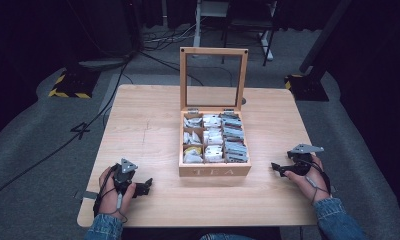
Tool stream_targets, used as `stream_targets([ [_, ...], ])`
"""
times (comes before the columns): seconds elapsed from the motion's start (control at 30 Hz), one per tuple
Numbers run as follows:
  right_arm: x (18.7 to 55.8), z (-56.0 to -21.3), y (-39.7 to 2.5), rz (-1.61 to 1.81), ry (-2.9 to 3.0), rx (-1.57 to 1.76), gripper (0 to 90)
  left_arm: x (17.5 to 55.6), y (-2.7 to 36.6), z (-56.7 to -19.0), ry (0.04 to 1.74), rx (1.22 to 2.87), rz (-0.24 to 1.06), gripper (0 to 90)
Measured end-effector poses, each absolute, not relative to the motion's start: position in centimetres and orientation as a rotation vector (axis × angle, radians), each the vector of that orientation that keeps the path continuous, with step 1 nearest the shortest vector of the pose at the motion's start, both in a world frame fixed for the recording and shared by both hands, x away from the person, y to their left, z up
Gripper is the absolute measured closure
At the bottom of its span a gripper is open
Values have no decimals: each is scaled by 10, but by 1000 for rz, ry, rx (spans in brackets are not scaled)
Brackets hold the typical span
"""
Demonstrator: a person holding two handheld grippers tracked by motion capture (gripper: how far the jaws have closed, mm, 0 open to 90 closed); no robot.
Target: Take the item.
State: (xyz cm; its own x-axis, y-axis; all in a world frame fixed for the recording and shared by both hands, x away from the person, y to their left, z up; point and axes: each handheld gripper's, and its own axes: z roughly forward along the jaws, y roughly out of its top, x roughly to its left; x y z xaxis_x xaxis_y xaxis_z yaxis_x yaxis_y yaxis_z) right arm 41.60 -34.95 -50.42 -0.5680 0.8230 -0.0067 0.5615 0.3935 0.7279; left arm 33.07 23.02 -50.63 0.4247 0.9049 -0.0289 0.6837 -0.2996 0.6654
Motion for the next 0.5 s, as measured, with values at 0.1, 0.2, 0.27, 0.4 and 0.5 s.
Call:
stream_targets([
  [0.1,416,-504,-349,984,2290,1198,100,331,230,-506,1337,2078,475,2],
  [0.2,416,-504,-349,984,2290,1198,100,331,230,-506,1334,2079,475,1],
  [0.27,416,-504,-349,984,2292,1196,100,331,230,-506,1337,2077,475,1],
  [0.4,416,-504,-350,993,2298,1184,142,331,230,-506,1329,2083,478,1],
  [0.5,415,-503,-350,1014,2289,1176,234,331,230,-506,1327,2082,476,1],
])
